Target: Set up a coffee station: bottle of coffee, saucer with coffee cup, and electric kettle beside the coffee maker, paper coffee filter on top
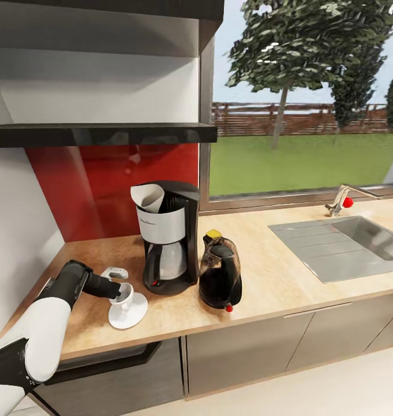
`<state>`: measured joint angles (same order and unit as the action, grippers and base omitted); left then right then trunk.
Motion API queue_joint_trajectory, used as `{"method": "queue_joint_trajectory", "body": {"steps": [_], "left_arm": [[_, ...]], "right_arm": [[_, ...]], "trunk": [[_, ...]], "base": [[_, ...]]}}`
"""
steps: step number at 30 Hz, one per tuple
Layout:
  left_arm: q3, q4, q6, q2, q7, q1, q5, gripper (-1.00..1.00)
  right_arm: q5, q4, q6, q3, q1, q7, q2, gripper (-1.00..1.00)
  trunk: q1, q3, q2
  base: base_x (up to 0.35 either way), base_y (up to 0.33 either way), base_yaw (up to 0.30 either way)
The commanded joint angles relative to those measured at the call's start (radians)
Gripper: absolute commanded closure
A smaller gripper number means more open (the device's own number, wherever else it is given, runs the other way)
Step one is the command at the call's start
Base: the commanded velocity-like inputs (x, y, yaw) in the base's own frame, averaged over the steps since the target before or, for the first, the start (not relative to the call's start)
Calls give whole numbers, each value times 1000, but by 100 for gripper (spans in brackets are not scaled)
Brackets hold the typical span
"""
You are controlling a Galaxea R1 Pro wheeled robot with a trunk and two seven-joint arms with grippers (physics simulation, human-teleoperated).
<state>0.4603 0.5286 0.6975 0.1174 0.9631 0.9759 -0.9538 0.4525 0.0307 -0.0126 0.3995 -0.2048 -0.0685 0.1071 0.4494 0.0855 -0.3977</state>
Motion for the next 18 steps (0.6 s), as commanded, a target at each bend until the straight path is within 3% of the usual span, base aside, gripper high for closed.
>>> {"method": "queue_joint_trajectory", "body": {"steps": [1,5,9,18], "left_arm": [[6,2,3,-1,6,1,-7,100],[12,7,10,15,0,18,-6,100],[8,26,13,-3,8,7,-11,100],[8,44,14,-7,9,-13,-4,100]], "right_arm": [[9,0,-1,9,-1,-4,0,-100],[10,7,-3,5,0,-5,5,-100],[12,7,-3,4,1,-5,4,-100],[12,8,-3,5,1,-5,0,-100]], "trunk": [[1,2,-2],[1,2,-2],[1,2,-2],[1,2,-2]], "base": [[0,0,0],[0,0,0],[0,0,0],[-56,0,0]]}}
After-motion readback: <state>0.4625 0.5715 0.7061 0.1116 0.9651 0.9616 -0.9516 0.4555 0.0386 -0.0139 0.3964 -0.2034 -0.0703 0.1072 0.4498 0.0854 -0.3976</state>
